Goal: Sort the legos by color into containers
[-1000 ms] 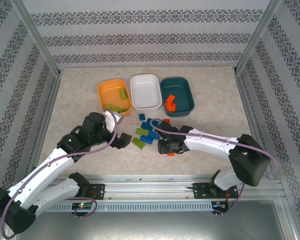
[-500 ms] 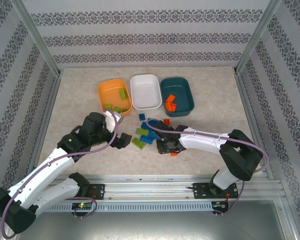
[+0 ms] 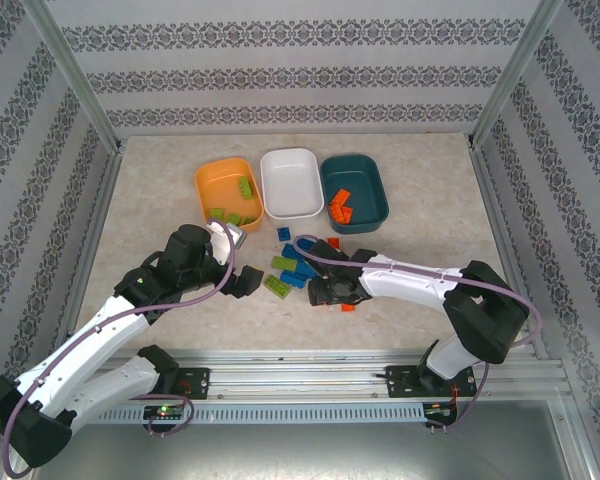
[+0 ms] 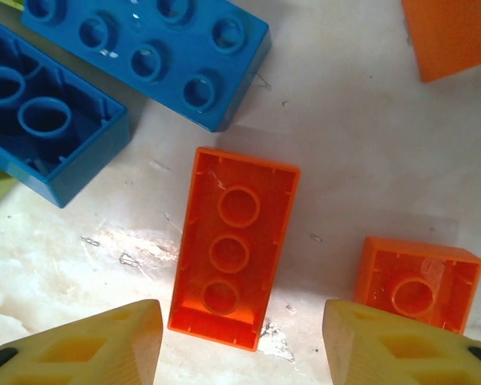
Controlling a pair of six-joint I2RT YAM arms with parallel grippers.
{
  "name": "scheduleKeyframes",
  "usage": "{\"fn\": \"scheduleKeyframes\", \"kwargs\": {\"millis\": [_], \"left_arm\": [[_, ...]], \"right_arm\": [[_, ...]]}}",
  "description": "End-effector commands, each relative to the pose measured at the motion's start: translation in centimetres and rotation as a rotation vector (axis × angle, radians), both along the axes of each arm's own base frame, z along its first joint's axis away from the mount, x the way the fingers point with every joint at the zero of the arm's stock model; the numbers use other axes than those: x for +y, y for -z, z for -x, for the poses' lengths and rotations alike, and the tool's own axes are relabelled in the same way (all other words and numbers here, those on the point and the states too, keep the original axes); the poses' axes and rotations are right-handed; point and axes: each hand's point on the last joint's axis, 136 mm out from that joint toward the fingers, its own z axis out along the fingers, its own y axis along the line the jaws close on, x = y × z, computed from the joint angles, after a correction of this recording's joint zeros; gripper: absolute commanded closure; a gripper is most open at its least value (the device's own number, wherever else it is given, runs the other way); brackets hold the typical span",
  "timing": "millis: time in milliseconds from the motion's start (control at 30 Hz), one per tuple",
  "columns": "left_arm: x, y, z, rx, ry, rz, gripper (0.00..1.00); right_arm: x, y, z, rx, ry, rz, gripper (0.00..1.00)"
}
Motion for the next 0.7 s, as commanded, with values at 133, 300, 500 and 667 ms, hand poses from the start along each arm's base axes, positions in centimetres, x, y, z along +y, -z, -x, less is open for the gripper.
{"fn": "scheduleKeyframes", "kwargs": {"millis": [133, 300, 500, 667], "left_arm": [[0.3, -1.7, -0.4, -0.05, -0.008, 0.014, 0.0], [0.3, -1.6, -0.4, -0.051, -0.009, 0.013, 0.0], [0.2, -1.7, -0.4, -0.052, -0.008, 0.017, 0.0], [0.2, -1.7, -0.3, -0.051, -0.008, 0.017, 0.0]], "right_arm": [[2.0, 0.7, -1.0, 0.006, -0.02, 0.011, 0.43], [1.5, 2.1, -0.9, 0.029, -0.032, 0.095, 0.46], [0.7, 2.9, -0.3, 0.039, -0.039, 0.154, 0.58], [1.2, 1.7, -0.5, 0.016, -0.033, 0.1, 0.68]]}}
